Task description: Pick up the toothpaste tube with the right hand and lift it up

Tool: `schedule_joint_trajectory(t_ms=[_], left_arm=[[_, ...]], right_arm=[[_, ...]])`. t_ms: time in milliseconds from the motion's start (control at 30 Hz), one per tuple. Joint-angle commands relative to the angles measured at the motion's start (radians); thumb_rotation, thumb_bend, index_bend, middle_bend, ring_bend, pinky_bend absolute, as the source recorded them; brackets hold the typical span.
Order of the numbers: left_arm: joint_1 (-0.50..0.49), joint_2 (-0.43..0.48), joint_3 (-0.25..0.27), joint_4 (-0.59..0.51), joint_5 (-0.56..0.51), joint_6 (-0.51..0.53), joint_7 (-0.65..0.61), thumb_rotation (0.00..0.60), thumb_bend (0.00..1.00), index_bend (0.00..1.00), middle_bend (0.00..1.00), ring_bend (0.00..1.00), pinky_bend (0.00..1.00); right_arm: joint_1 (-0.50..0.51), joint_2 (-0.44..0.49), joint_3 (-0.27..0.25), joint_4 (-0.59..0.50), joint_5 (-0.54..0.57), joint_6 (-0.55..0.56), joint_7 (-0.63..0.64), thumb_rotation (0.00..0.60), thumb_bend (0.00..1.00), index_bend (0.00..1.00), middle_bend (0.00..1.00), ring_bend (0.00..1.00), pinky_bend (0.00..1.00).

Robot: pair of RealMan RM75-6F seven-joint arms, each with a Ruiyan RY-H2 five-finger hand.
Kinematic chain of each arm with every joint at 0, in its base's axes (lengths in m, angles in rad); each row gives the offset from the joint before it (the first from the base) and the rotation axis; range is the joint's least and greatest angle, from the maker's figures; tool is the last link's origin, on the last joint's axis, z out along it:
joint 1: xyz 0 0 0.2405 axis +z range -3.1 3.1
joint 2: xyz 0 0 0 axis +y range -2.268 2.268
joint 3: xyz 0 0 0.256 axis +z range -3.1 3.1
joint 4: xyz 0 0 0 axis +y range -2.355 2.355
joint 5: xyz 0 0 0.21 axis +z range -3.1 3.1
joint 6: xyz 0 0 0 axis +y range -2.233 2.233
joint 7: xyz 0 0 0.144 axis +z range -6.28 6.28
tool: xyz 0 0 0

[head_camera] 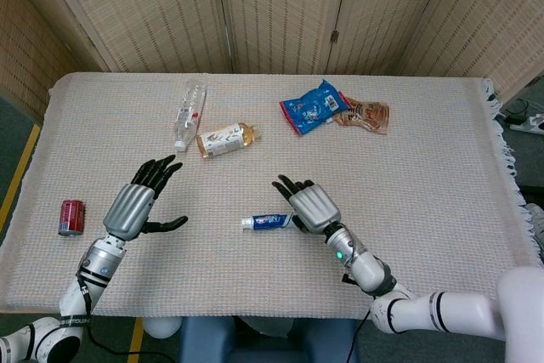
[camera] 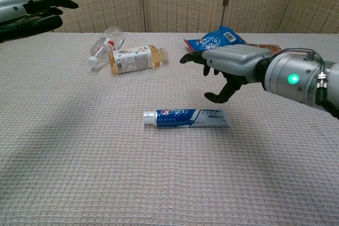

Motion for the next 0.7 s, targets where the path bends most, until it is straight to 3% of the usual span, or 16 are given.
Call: schedule_joint_trajectory(t_ms=[33, 133, 200, 400, 700], left_arm=[[0.025, 0.015, -0.001, 0.038, -0.002, 0.026, -0.034, 0.241, 0.12, 0.00, 0.00, 0.00, 0.00], [0.047, 0.029, -0.001, 0.068, -0.012, 0.047, -0.040, 0.539, 0.12, 0.00, 0.00, 0.00, 0.00], [0.063, 0.037, -0.005, 0.084, -0.022, 0.066, -0.047, 0.599, 0.13, 0.00, 0.00, 0.00, 0.00], [0.125, 0.076, 0.000, 0.110, -0.062, 0.112, -0.031, 0.600, 0.19, 0.06, 0.04, 0.01, 0.00], [0.228, 0.118, 0.032, 0.099, -0.093, 0.204, 0.056, 0.600, 0.19, 0.09, 0.06, 0.02, 0.00]], right_arm=[[-0.090, 0.095, -0.022, -0.061, -0.109, 0.103, 0.106, 0.600, 0.69, 0.02, 0.16, 0.29, 0.28], [-0.162, 0.170, -0.048, -0.098, -0.187, 0.188, 0.176, 0.600, 0.69, 0.12, 0.22, 0.34, 0.32], [-0.204, 0.216, -0.064, -0.117, -0.227, 0.234, 0.220, 0.600, 0.69, 0.17, 0.23, 0.35, 0.33], [-0.357, 0.352, -0.125, -0.127, -0.336, 0.390, 0.365, 0.600, 0.69, 0.20, 0.25, 0.35, 0.33], [-0.547, 0.435, -0.190, -0.051, -0.436, 0.561, 0.568, 0.600, 0.69, 0.21, 0.26, 0.35, 0.33]])
